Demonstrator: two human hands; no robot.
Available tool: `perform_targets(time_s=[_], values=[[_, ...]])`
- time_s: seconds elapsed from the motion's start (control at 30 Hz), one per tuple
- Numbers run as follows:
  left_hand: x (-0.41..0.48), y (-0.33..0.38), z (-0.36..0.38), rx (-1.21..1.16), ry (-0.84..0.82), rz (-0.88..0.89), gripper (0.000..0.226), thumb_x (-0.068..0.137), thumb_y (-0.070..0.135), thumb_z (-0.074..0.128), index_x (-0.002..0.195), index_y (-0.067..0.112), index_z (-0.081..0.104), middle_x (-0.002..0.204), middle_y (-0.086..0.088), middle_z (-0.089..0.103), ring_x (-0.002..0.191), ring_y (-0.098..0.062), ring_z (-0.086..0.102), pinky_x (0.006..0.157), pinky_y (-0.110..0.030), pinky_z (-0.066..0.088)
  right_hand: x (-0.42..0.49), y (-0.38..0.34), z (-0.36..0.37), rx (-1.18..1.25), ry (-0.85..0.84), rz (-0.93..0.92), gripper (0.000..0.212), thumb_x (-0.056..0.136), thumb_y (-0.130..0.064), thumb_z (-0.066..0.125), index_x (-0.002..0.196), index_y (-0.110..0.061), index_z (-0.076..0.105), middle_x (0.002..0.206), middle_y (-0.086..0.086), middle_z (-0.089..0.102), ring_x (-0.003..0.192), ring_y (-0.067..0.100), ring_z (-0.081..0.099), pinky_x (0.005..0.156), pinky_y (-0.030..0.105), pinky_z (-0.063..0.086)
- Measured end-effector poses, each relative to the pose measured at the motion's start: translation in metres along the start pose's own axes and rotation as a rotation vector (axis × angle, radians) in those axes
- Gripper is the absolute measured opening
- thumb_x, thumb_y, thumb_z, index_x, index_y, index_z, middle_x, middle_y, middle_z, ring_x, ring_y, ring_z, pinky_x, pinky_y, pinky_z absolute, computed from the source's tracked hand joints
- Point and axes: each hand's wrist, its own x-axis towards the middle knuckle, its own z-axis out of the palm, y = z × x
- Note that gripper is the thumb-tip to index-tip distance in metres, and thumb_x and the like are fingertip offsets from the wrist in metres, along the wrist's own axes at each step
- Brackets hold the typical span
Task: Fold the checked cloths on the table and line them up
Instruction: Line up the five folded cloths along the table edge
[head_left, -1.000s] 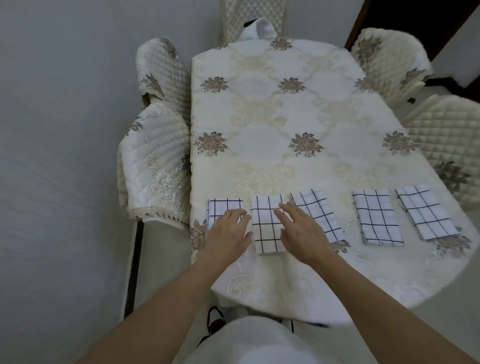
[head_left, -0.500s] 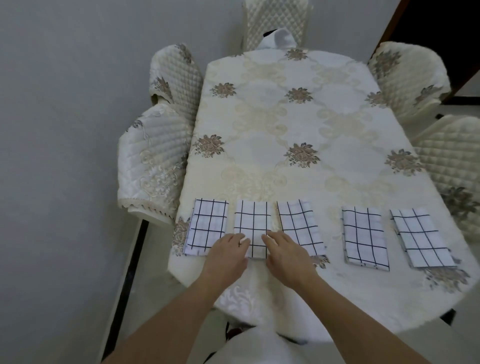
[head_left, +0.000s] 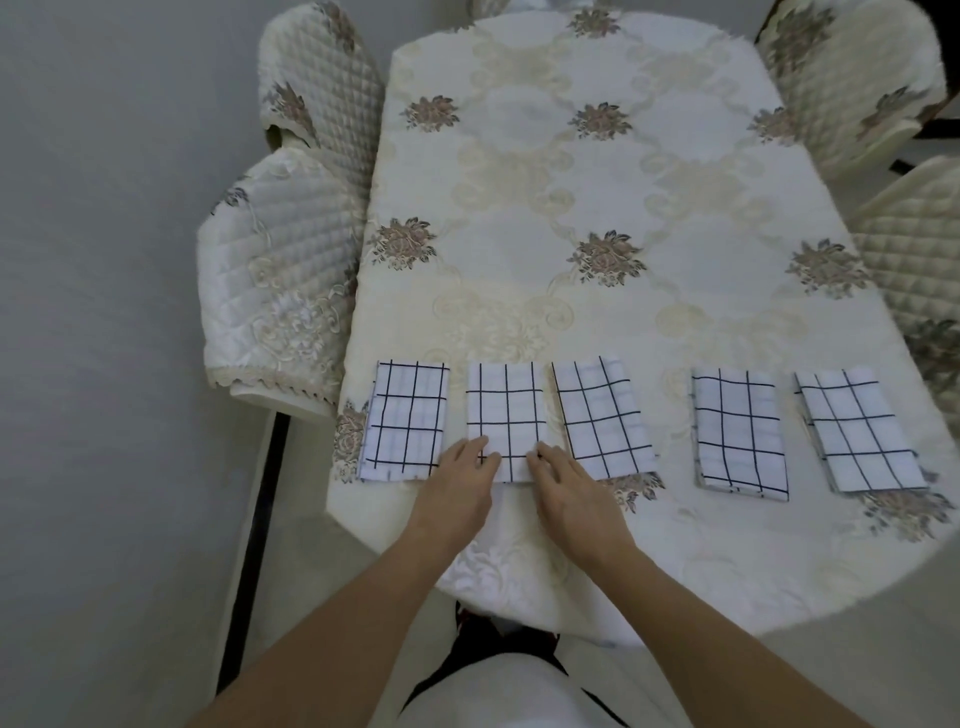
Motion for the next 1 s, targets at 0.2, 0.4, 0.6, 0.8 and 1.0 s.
perform_targets(time_s=[0.2,0.4,0.6,0.8,1.0], values=[[0.001,0.004,0.004,-0.009,0.035,-0.004,0.04,0.075,-0.001,0.076,0.113,0.008,0.068,0.129,-0.013,0.062,0.119,-0.033,0.059,0.091,-0.041,0.056,-0.002,-0.002,0.001,0.026,0.018,0.024,0.065,0.059,0.004,0.085,0.12,-0.003,0.064,0.123,0.012,0.063,0.108,0.026,0.066,0.059,0.028,0.057],[0.0,-0.003,0.004,-0.014,0.054,-0.011,0.039,0.072,-0.006,0.078,0.108,0.007,0.069,0.127,-0.013,0.063,0.116,-0.033,0.06,0.076,-0.041,0.062,-0.004,-0.011,0.006,0.031,0.006,0.034,0.065,0.06,0.003,0.084,0.122,-0.003,0.064,0.125,0.013,0.064,0.114,0.029,0.065,0.072,0.031,0.059],[-0.001,-0.002,0.006,0.005,0.062,0.032,0.044,0.062,-0.003,0.086,0.101,0.011,0.071,0.119,-0.008,0.067,0.107,-0.029,0.064,0.065,-0.033,0.06,-0.006,-0.013,0.003,0.016,-0.002,0.071,0.064,0.057,0.003,0.086,0.117,-0.003,0.067,0.122,0.013,0.067,0.115,0.029,0.066,0.073,0.031,0.06],[-0.001,-0.001,0.003,0.02,0.077,0.027,0.036,0.074,0.016,0.08,0.107,0.012,0.067,0.128,-0.009,0.06,0.116,-0.03,0.058,0.069,-0.039,0.059,-0.008,-0.015,-0.003,0.088,0.037,0.08,0.049,0.067,0.002,0.077,0.114,-0.006,0.065,0.119,0.01,0.065,0.108,0.027,0.066,0.068,0.03,0.059],[0.019,0.038,-0.004,0.018,0.185,0.254,0.03,0.082,0.03,0.065,0.106,0.013,0.066,0.124,-0.009,0.061,0.114,-0.029,0.058,0.083,-0.041,0.056,-0.016,0.025,-0.033,0.12,0.128,0.099,0.04,0.075,-0.002,0.074,0.114,-0.009,0.067,0.116,0.005,0.067,0.104,0.025,0.065,0.063,0.034,0.058]])
